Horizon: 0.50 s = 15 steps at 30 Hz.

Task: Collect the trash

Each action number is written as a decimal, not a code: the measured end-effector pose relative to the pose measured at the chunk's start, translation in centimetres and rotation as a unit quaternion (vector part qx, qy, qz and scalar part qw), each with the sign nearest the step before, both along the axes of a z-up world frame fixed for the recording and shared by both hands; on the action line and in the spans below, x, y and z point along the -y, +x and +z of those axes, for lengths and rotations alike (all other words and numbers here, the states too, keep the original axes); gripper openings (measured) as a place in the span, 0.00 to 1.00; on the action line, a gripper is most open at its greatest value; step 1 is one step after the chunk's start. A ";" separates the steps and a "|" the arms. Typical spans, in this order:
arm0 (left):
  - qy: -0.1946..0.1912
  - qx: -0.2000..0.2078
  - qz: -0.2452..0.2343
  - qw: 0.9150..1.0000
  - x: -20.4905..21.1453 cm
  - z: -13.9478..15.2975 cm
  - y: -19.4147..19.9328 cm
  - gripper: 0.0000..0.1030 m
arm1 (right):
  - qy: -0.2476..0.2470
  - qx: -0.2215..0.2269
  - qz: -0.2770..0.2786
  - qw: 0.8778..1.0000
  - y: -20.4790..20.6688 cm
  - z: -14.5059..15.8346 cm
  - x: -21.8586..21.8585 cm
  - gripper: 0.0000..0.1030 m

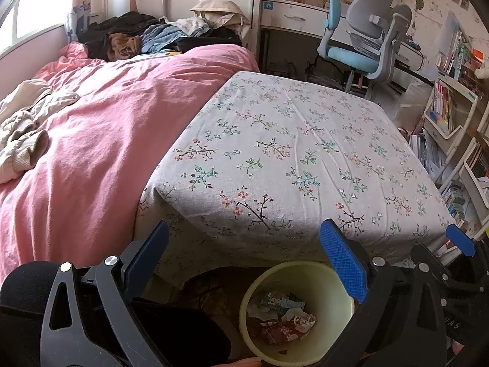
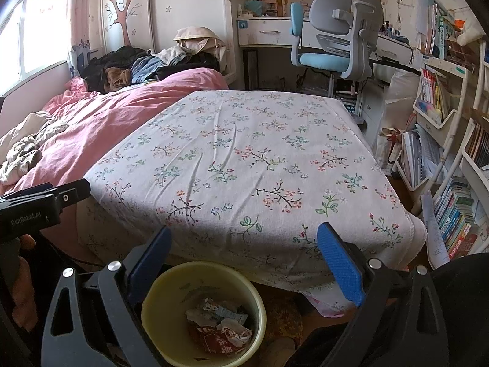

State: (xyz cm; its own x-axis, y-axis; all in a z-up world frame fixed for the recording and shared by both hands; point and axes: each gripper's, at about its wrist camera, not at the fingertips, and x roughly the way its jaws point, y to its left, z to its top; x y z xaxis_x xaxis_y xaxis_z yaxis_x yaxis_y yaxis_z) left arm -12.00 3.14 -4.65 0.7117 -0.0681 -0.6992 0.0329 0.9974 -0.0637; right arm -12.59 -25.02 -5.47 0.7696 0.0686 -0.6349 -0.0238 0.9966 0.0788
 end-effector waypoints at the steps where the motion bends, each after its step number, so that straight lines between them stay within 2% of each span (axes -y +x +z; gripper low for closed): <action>1: -0.001 0.001 0.000 1.000 0.0 0.0 0.0 0.93 | 0.000 0.001 0.000 1.000 0.0 0.0 0.0 0.89; 15: 0.010 0.012 -0.002 1.000 0.4 0.4 -0.3 0.93 | -0.002 0.015 -0.004 1.000 -0.2 0.5 0.1 0.89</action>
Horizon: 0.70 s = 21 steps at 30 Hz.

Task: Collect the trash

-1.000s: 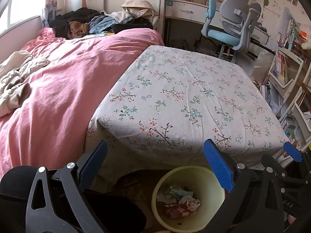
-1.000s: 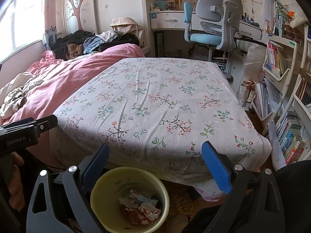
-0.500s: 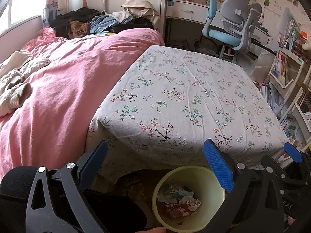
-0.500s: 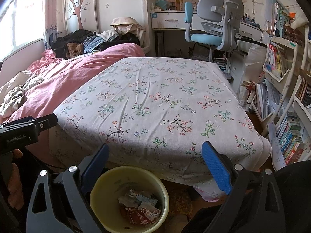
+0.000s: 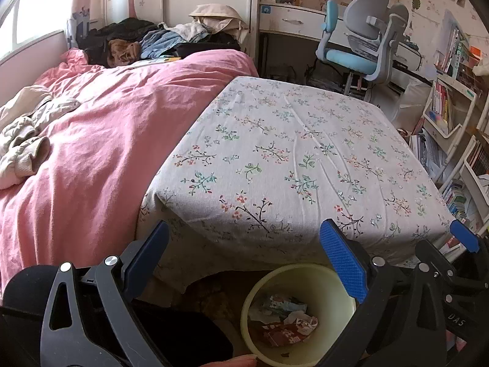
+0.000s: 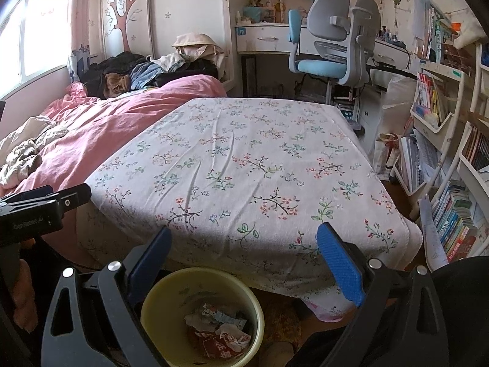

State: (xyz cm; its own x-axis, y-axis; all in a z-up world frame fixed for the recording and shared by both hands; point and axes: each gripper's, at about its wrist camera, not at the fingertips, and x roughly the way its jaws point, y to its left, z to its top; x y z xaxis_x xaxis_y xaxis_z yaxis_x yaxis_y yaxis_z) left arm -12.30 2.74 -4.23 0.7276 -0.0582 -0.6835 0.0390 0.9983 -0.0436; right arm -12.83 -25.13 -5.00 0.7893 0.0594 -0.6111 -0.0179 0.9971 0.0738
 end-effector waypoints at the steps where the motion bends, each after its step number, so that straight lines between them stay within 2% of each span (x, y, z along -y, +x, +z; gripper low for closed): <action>1: 0.001 0.001 0.000 1.000 0.0 0.0 0.0 0.93 | 0.000 0.000 0.000 1.000 0.0 0.0 0.0 0.89; 15: 0.014 0.004 -0.006 1.000 0.4 0.1 0.0 0.93 | 0.000 -0.001 0.004 1.000 0.2 0.2 0.0 0.89; 21: -0.001 0.005 -0.014 1.000 0.3 0.2 0.1 0.93 | 0.003 -0.002 0.005 1.000 0.4 0.1 -0.3 0.89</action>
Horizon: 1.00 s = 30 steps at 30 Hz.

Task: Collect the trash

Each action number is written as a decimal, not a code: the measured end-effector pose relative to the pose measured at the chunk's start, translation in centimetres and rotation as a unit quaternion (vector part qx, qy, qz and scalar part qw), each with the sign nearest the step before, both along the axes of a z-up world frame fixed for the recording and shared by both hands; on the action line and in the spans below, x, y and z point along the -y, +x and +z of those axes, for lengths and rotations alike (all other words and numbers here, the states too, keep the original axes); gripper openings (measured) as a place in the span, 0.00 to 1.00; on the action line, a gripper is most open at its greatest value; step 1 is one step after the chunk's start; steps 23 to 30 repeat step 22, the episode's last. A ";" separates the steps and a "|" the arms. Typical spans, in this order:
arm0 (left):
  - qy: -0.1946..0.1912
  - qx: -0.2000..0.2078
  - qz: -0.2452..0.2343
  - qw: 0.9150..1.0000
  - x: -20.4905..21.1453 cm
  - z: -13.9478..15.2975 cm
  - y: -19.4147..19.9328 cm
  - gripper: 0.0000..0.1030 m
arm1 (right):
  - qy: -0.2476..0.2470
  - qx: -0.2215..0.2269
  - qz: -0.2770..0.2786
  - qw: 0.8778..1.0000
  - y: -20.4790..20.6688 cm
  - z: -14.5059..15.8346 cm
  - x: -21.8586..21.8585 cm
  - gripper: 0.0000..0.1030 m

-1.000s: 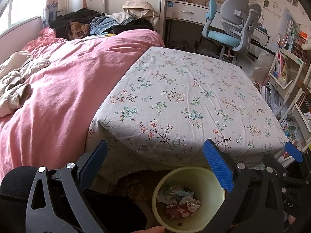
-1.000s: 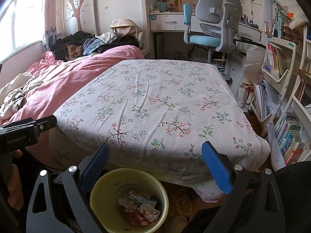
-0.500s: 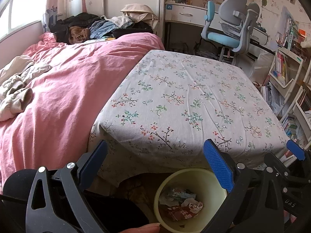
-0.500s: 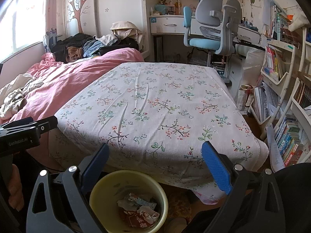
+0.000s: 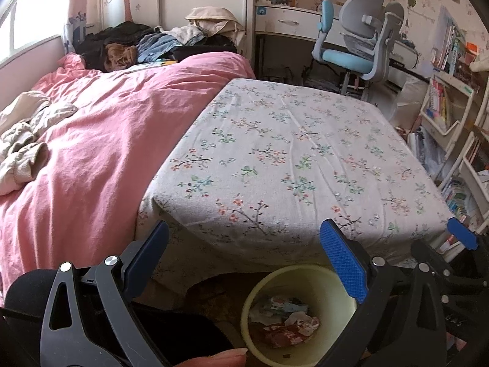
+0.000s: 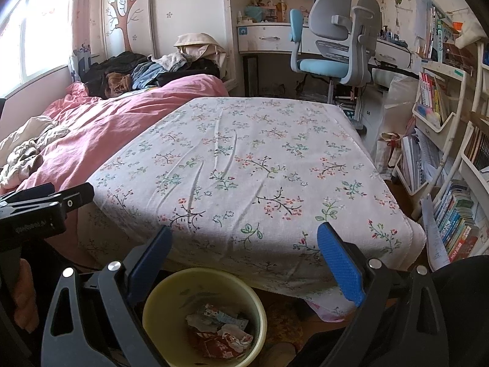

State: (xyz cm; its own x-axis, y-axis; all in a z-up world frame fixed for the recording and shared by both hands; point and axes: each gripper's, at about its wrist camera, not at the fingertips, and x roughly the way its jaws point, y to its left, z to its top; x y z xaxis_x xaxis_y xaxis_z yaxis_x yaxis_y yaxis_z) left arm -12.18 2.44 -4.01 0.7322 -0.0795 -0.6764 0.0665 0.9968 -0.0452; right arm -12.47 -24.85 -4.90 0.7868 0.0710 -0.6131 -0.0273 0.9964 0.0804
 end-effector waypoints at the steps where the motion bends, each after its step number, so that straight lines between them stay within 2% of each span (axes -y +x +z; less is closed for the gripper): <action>1: -0.008 0.001 -0.007 1.000 0.0 0.0 0.0 0.93 | 0.001 0.000 0.000 1.000 0.0 0.0 0.0 0.89; 4: -0.022 0.017 -0.024 0.999 0.1 0.4 -0.2 0.93 | 0.015 0.000 -0.003 1.000 0.2 0.1 0.3 0.89; 7: -0.007 0.053 -0.041 0.998 0.7 1.5 -0.7 0.93 | 0.024 0.001 -0.004 1.000 0.7 0.4 0.5 0.90; 9: -0.007 0.059 -0.049 0.997 0.8 2.0 -0.5 0.93 | 0.025 0.000 -0.002 1.000 1.0 0.5 0.5 0.90; 12: -0.016 0.045 -0.047 0.998 0.6 2.5 1.2 0.93 | 0.024 -0.005 0.006 1.000 2.2 0.8 0.3 0.91; 16: -0.017 0.003 -0.029 0.999 -0.1 2.5 4.7 0.93 | 0.017 -0.015 0.018 1.000 4.6 1.2 0.5 0.92; 22: -0.020 -0.007 -0.017 1.000 -0.7 2.8 8.3 0.93 | 0.000 -0.062 0.031 0.998 10.5 1.4 1.7 0.92; 30: -0.020 -0.007 -0.017 1.000 -0.7 2.8 8.3 0.93 | 0.000 -0.062 0.031 0.998 10.5 1.4 1.7 0.92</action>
